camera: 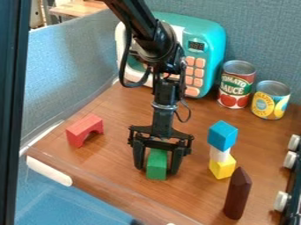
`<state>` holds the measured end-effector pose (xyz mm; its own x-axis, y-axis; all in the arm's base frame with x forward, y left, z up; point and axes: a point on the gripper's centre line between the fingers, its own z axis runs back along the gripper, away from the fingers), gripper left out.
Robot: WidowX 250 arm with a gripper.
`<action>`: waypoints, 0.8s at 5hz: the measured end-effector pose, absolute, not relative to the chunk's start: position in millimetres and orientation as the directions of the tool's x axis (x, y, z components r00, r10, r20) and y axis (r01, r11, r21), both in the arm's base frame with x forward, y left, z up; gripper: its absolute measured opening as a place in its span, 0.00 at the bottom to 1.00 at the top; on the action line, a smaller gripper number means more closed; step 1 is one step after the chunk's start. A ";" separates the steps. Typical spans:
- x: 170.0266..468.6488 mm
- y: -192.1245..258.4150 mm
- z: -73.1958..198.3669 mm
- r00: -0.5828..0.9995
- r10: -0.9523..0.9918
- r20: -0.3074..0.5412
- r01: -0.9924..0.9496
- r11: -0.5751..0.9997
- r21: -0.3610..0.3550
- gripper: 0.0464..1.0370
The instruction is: Move the green arch next to the block tower
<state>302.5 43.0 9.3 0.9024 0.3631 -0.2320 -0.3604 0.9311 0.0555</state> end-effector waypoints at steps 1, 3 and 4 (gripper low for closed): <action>304.5 31.4 37.3 0.937 0.313 -0.156 -0.315 0.949 0.008 0.96; 301.5 29.6 87.5 0.959 0.283 0.000 -0.283 0.959 -0.010 0.96; 298.3 34.8 88.5 0.961 0.275 -0.008 -0.274 0.961 0.027 0.96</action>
<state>298.3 34.8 88.5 0.9615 0.2748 -0.0076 -0.2745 0.9612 0.0268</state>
